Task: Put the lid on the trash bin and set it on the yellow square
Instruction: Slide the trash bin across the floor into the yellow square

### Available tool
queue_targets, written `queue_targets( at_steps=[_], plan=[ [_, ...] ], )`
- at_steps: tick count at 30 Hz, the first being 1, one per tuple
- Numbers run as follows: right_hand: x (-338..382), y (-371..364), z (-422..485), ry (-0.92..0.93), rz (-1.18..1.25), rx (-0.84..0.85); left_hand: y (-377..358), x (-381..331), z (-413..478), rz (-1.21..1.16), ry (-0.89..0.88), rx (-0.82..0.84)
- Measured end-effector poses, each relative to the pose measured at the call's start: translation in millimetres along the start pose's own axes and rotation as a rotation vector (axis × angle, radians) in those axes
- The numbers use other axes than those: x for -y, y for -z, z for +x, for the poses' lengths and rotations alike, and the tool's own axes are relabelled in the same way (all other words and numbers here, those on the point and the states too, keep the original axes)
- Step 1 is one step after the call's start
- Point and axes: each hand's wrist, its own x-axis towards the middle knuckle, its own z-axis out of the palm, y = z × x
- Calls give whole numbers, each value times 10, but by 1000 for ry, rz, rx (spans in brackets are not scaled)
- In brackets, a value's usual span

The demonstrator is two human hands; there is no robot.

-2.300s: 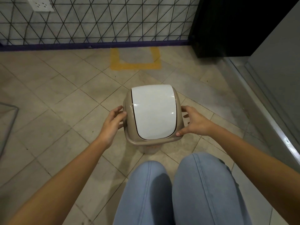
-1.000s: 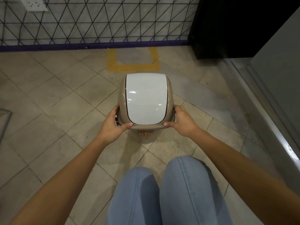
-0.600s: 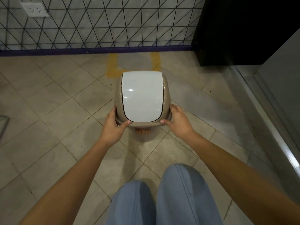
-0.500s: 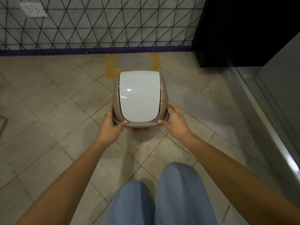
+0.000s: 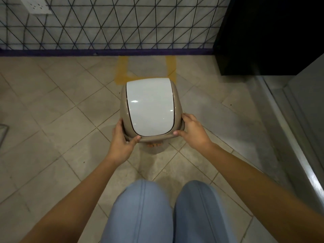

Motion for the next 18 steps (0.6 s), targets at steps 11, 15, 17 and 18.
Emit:
queue_targets(
  at_steps=[11, 15, 17, 18],
  plan=[
    [104, -1, 158, -6, -25, -24, 90, -97, 210, 25, -40, 11],
    [106, -16, 190, -25, -37, -18, 76, -149, 229, 11, -44, 2],
    [120, -32, 212, -30, -30, -34, 79, -167, 246, 11, -40, -21],
    [137, -42, 226, -30, -30, -41, 90, -168, 262, 17, -35, -31]
  ],
)
